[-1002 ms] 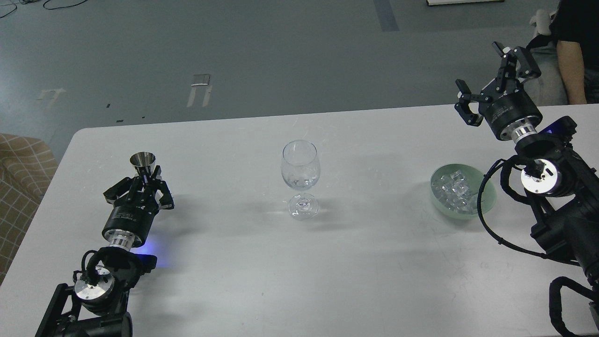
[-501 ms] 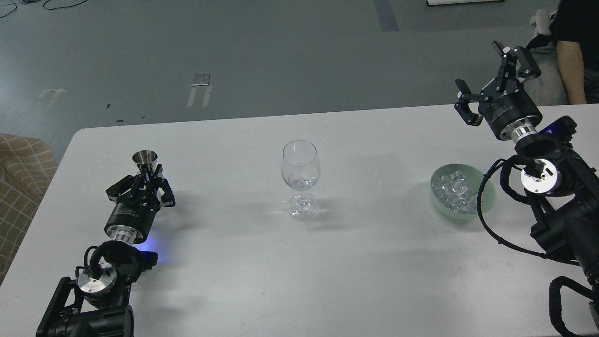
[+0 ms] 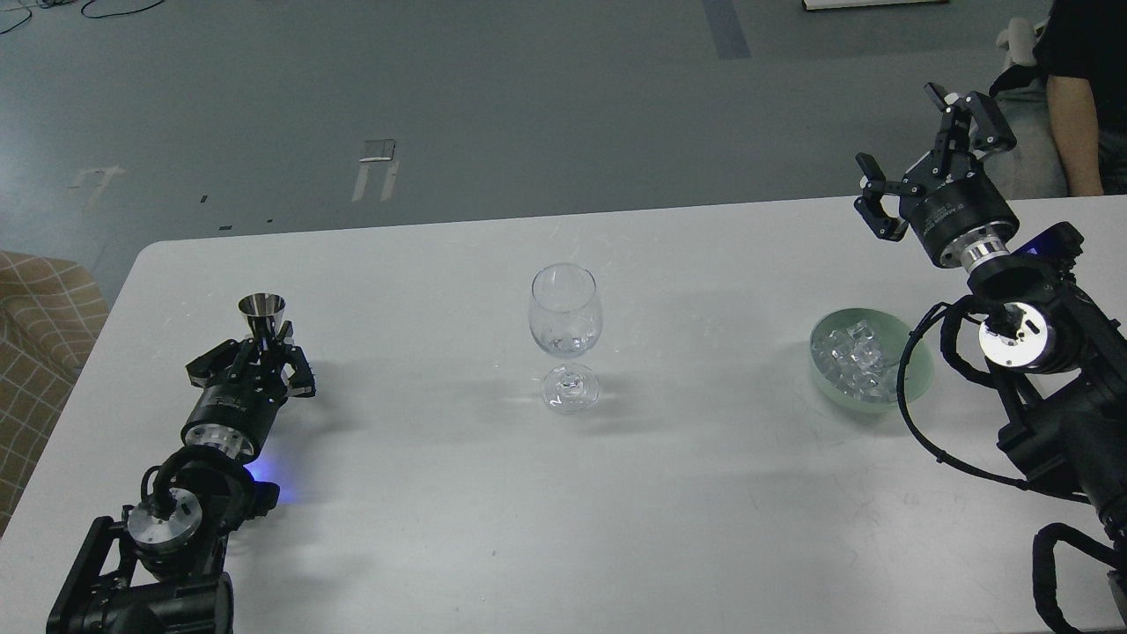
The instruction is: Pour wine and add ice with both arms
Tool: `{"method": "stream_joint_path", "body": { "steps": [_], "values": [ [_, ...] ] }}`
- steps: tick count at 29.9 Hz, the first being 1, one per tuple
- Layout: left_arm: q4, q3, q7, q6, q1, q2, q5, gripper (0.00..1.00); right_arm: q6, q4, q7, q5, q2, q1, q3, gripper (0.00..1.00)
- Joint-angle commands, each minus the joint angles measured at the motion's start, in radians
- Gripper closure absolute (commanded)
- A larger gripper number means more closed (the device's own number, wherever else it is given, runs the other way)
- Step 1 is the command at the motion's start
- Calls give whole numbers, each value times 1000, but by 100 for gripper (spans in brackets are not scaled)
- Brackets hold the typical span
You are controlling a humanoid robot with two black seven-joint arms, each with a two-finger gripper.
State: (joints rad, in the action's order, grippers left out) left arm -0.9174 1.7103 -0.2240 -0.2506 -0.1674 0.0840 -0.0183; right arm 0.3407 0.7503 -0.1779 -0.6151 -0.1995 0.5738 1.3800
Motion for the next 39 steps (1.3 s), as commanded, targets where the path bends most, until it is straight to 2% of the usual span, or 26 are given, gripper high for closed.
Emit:
{"method": "stream_joint_path", "body": {
  "steps": [1, 15, 20, 39],
  "values": [
    [-1, 0, 3, 11, -4, 5, 0, 100, 0, 1, 0, 1, 0, 0, 1, 0],
    [-1, -6, 18, 8, -3, 5, 1, 100, 0, 1, 0, 1, -1, 0, 2, 0],
    [0, -9, 40, 7, -3, 5, 1, 100, 0, 1, 0, 1, -1, -2, 1, 0],
    [6, -9, 44, 8, 0, 16, 17, 100, 0, 1, 0, 1, -1, 0, 2, 0]
  ]
}}
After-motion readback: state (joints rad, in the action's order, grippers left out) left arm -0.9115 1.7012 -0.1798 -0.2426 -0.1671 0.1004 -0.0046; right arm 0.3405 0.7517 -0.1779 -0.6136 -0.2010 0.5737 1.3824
